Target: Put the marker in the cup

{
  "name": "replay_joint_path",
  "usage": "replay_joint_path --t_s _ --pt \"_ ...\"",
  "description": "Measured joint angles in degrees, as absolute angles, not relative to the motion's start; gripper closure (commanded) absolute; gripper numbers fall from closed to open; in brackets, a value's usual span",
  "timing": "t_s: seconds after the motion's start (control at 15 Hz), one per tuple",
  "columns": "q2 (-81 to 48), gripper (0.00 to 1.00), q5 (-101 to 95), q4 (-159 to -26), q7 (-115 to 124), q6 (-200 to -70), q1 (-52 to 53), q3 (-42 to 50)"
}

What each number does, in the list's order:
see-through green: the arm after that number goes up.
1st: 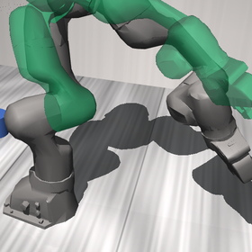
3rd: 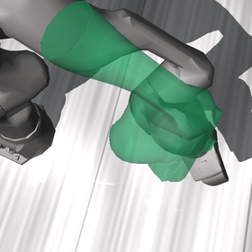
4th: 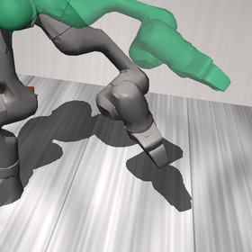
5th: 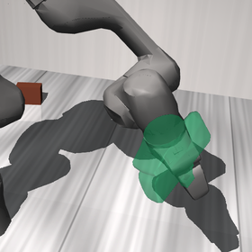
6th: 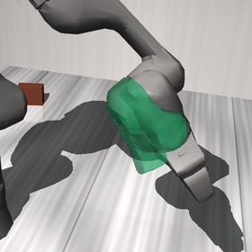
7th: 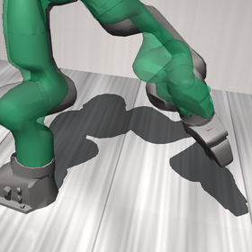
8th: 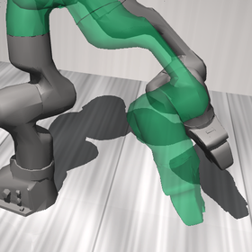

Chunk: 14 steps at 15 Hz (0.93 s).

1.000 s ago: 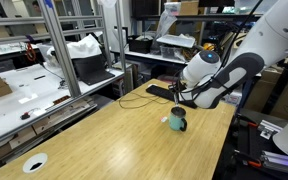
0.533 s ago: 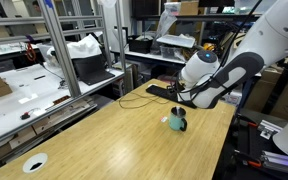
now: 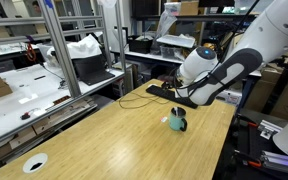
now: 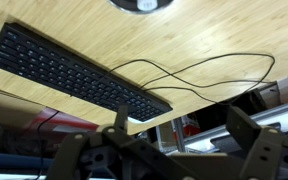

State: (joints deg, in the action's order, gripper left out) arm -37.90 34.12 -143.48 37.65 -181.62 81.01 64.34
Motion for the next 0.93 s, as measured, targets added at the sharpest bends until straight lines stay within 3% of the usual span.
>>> replay_joint_path --t_s 0.93 --pt "-28.56 0.00 23.60 -135.77 37.65 -165.58 84.21 76.34"
